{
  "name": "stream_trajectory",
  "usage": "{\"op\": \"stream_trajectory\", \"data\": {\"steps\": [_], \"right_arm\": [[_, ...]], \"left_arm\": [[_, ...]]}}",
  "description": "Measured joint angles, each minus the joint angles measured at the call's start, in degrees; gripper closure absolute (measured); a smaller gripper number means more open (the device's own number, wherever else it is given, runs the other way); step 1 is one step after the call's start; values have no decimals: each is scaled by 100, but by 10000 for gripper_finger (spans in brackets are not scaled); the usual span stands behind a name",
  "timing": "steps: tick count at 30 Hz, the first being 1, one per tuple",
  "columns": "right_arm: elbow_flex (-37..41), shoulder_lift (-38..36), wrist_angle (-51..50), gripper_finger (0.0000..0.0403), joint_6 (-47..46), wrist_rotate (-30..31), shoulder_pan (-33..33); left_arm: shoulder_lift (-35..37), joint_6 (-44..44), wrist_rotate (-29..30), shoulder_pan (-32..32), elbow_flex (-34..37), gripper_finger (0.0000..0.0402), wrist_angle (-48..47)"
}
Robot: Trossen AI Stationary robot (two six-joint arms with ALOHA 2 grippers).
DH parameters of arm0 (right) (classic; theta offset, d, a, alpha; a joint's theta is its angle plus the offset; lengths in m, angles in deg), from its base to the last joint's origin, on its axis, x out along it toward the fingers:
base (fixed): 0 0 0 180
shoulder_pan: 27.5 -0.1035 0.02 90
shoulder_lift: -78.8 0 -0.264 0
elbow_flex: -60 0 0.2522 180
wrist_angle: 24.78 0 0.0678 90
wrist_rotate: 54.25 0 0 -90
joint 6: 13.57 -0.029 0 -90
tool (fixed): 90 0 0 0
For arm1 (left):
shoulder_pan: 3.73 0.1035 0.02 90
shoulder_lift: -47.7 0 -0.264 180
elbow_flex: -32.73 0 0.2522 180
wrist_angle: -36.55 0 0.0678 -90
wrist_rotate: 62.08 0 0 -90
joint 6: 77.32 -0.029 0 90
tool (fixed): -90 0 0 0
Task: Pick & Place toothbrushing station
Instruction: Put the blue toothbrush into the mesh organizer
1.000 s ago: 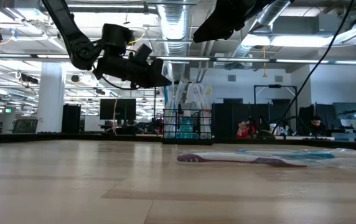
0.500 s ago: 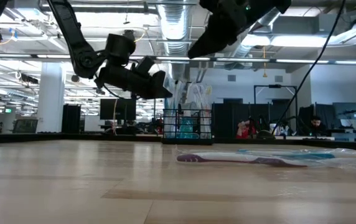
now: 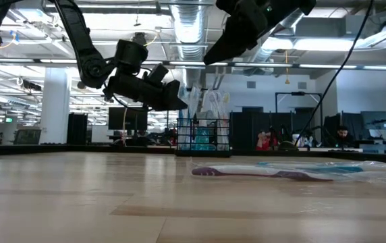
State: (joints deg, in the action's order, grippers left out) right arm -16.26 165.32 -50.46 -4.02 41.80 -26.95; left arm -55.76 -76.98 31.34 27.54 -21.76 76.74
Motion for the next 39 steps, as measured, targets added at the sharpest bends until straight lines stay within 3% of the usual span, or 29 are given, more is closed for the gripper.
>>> {"op": "stream_trajectory", "data": {"steps": [20,27,39], "right_arm": [[2,0,-3,280,-10,0,-4],[4,0,-7,280,-10,0,-4],[7,0,35,280,-12,-2,-4]], "left_arm": [[0,-2,0,-4,0,236,46],[321,-2,-23,-11,2,233,-22],[1086,-169,24,-32,53,237,-1059]]}}
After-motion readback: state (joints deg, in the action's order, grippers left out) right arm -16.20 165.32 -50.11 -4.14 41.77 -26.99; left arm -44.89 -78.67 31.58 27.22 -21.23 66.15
